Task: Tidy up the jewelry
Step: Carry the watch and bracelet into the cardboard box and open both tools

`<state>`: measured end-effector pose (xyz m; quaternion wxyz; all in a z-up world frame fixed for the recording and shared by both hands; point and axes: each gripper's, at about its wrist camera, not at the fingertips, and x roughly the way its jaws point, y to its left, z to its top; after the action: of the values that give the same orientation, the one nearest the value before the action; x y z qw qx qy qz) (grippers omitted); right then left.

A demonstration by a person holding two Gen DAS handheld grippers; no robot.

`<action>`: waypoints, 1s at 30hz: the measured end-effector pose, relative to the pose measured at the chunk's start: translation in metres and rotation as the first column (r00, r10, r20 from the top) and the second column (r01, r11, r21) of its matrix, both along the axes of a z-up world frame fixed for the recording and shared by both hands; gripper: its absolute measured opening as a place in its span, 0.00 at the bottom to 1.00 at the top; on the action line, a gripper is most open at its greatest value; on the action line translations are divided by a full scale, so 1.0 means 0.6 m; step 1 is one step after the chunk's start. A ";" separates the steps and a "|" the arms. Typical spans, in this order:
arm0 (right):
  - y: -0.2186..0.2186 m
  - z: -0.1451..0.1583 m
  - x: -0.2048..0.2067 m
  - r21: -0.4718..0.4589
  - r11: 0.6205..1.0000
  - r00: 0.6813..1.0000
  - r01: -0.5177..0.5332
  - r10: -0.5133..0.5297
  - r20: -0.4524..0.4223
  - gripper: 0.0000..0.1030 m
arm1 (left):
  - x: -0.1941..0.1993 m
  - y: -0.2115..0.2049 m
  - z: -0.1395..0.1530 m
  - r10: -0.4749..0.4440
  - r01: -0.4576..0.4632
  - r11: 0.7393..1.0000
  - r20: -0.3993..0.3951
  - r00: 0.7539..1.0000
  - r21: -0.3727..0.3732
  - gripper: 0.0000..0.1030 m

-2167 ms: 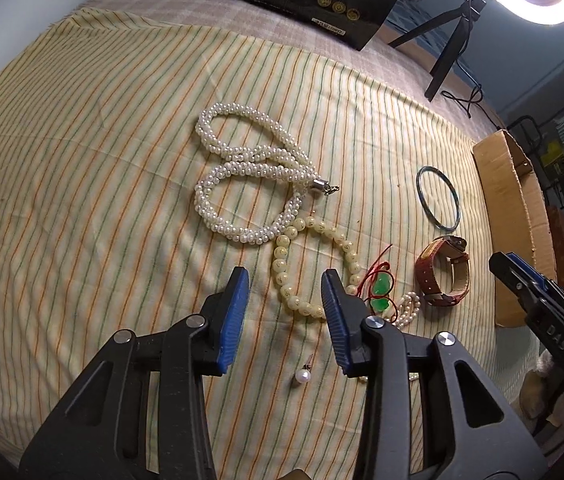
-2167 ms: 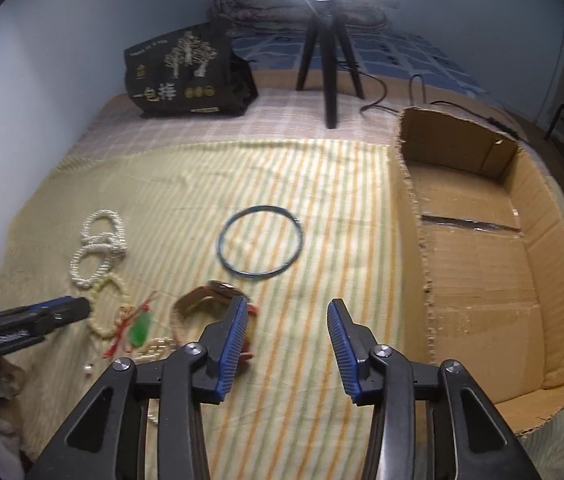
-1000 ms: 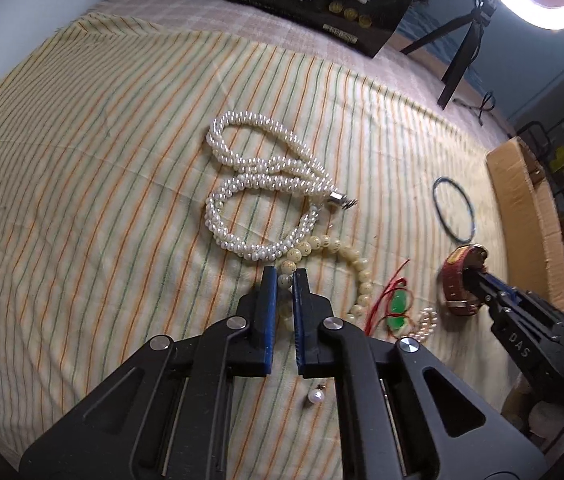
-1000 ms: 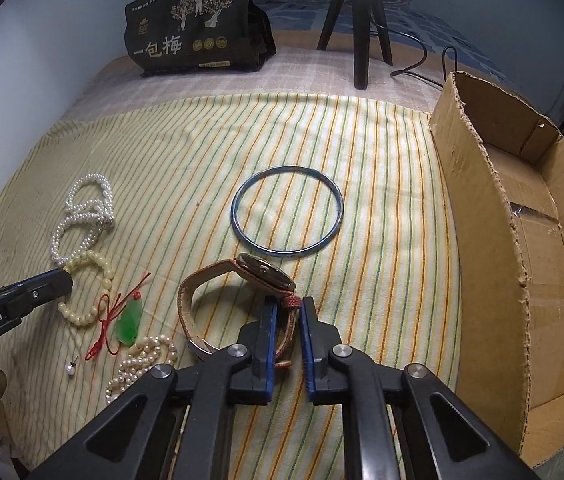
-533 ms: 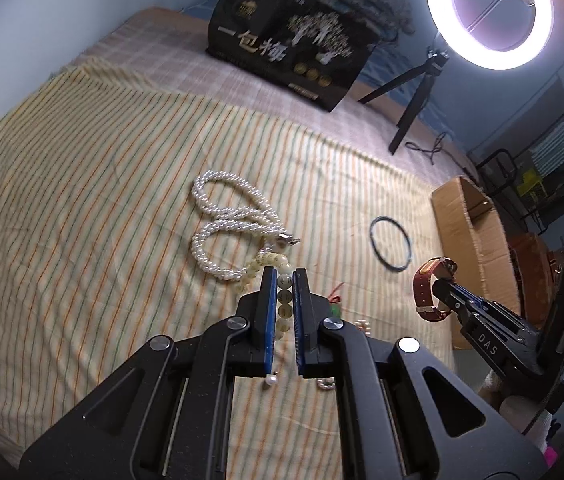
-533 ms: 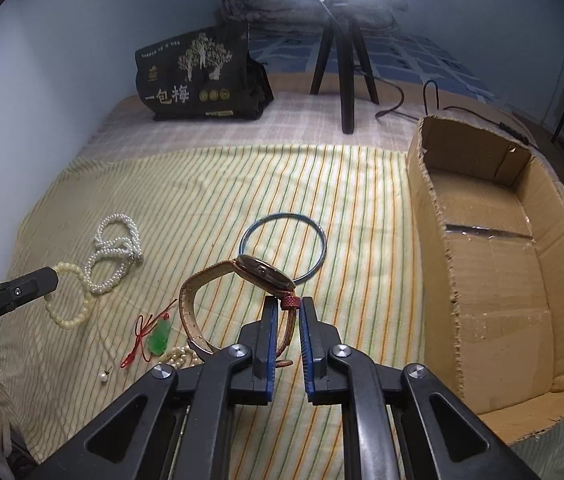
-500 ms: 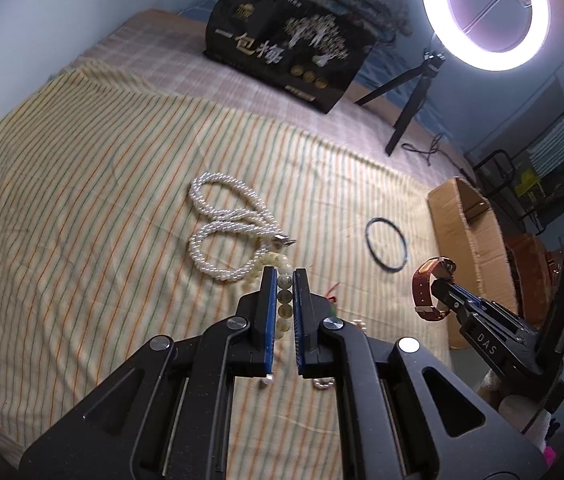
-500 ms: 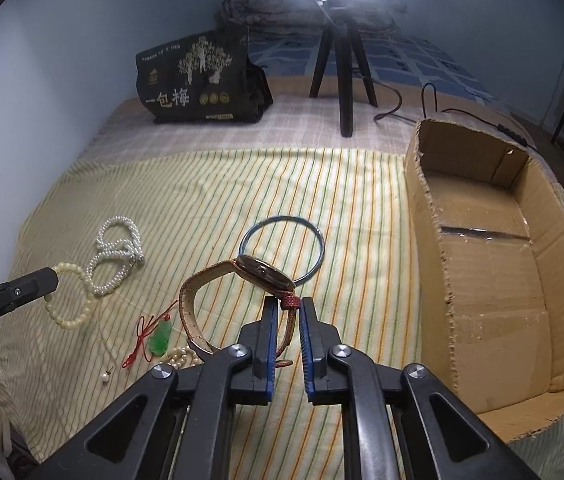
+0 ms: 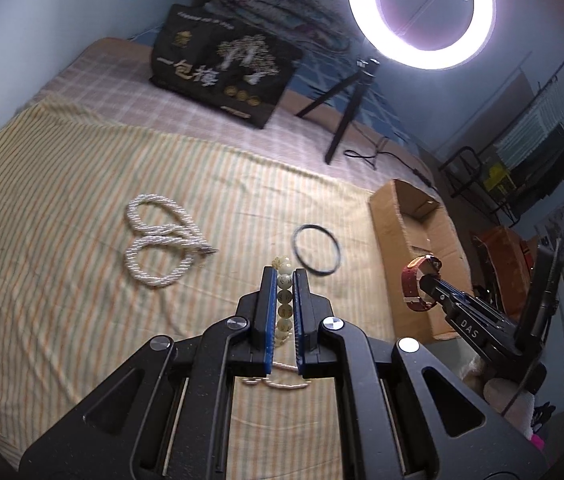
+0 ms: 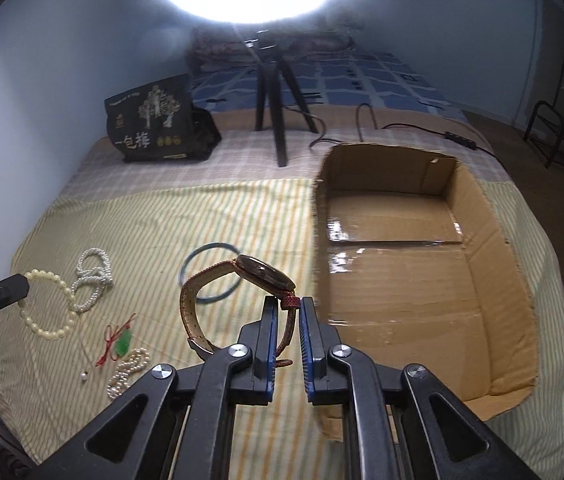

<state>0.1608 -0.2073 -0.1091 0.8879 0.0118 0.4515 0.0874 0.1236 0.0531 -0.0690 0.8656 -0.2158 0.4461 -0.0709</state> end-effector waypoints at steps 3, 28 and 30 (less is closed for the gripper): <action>-0.032 0.004 -0.003 -0.005 0.999 0.999 0.033 -0.033 0.008 0.08 | 0.003 -0.028 0.007 -0.026 0.026 1.000 0.011 1.000 -0.002 0.05; -0.229 -0.002 -0.027 -0.014 0.978 0.978 0.206 -0.206 -0.002 0.08 | 0.072 -0.267 0.039 -0.228 0.228 0.974 0.063 0.972 0.010 0.05; -0.239 -0.004 -0.027 -0.011 0.977 0.977 0.211 -0.211 -0.007 0.08 | 0.084 -0.287 0.039 -0.243 0.242 0.970 0.067 0.968 0.018 0.05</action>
<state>0.1447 -0.3509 -0.1117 0.8904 0.0555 0.4517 -0.0096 0.1741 -0.1191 -0.0454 0.8664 -0.1530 0.4395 -0.1813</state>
